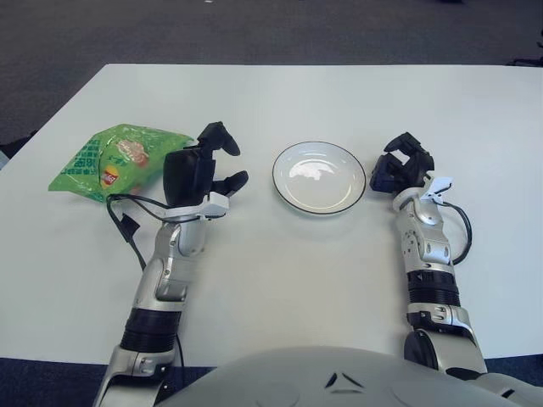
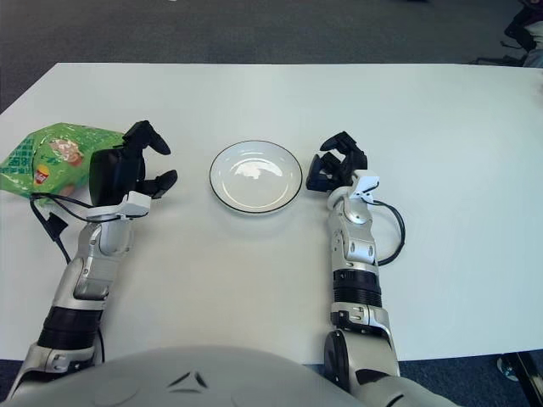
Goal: Put the snack into the plate.
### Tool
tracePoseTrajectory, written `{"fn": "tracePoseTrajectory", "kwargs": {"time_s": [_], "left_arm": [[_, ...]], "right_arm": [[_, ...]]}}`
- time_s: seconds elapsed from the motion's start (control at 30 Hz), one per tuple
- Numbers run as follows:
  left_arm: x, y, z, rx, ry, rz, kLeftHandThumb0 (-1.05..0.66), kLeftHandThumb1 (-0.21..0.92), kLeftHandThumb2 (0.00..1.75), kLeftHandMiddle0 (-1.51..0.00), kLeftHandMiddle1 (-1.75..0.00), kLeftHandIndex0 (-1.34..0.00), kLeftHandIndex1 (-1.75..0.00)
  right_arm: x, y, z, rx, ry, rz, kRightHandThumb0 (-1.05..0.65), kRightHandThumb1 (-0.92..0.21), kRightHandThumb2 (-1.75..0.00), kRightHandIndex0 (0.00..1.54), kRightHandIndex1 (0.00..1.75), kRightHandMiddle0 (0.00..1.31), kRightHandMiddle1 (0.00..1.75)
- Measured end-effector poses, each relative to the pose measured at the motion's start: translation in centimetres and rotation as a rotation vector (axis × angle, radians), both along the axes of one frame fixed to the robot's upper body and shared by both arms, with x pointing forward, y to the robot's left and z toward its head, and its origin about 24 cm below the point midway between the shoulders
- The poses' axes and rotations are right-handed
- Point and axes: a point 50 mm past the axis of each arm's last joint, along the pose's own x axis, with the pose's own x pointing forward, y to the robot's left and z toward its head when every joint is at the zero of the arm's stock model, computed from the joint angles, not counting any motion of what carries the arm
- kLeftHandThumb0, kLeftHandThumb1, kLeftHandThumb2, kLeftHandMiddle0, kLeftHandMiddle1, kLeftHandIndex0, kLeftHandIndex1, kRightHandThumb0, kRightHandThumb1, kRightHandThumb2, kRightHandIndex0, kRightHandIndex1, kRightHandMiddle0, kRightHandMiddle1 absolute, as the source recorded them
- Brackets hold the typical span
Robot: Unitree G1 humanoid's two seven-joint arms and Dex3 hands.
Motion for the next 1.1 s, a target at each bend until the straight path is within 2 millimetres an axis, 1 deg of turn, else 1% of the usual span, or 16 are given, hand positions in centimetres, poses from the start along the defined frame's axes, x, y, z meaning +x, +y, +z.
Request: {"fn": "tracePoseTrajectory", "kwargs": {"time_s": [0.13, 0.33, 0.47, 0.6, 0.7, 0.87, 0.97, 1.03, 1.1], "left_arm": [[0.5, 1.5, -0.6, 0.149, 0.025, 0.059, -0.47, 0.35, 1.28, -1.29, -1.75, -0.59, -1.75], [0.9, 3.8, -0.5, 0.291, 0.043, 0.131, -0.47, 0.37, 1.25, -1.27, -1.75, -0.57, -1.75], [1.4, 4.8, -0.2, 0.349, 0.069, 0.125, -0.46, 0.38, 1.23, -1.23, -1.75, -0.56, -1.75], [2.2, 6.3, -0.1, 0.441, 0.116, 0.123, -0.46, 0.38, 1.24, -1.22, -1.75, -0.56, -1.75], [2.5, 7.0, 0.3, 0.48, 0.121, 0.143, -0.47, 0.37, 1.25, -1.19, -1.75, -0.57, -1.75], [2.6, 7.5, 0.6, 0.548, 0.12, 0.196, -0.47, 0.35, 1.27, -1.14, -1.75, -0.58, -1.75], [2.6, 7.7, 0.7, 0.573, 0.121, 0.22, -0.47, 0.35, 1.27, -1.0, -1.75, -0.58, -1.75], [2.6, 7.6, 0.7, 0.589, 0.123, 0.231, -0.47, 0.36, 1.26, -0.87, -1.75, -0.58, -1.75], [2.6, 7.6, 0.9, 0.6, 0.123, 0.239, -0.47, 0.37, 1.24, -0.81, -1.75, -0.56, -1.75]], "right_arm": [[0.0, -0.1, 0.0, 0.001, 0.002, -0.003, -0.01, 0.06, -1.75, 0.88, 1.75, 0.67, 1.75], [-0.1, -0.4, -0.1, -0.004, 0.002, -0.01, -0.01, 0.06, -1.75, 0.89, 1.75, 0.68, 1.74], [-0.1, -0.5, -0.1, -0.011, 0.004, -0.009, -0.01, 0.06, -1.75, 0.89, 1.75, 0.68, 1.74], [0.0, -0.6, -0.1, -0.014, 0.003, -0.003, -0.01, 0.06, -1.75, 0.89, 1.75, 0.68, 1.74], [-0.1, -0.6, -0.1, -0.016, 0.003, -0.002, -0.01, 0.06, -1.75, 0.89, 1.75, 0.68, 1.74], [-0.1, -0.7, -0.1, -0.023, 0.003, 0.003, -0.01, 0.06, -1.75, 0.89, 1.75, 0.68, 1.74], [0.0, -0.8, -0.1, -0.027, 0.003, 0.005, -0.01, 0.06, -1.75, 0.89, 1.75, 0.68, 1.74], [0.0, -0.8, -0.1, -0.029, 0.002, 0.007, -0.01, 0.06, -1.75, 0.89, 1.75, 0.68, 1.73], [0.0, -0.9, 0.0, -0.031, 0.002, 0.012, -0.01, 0.06, -1.75, 0.89, 1.75, 0.69, 1.73]]}}
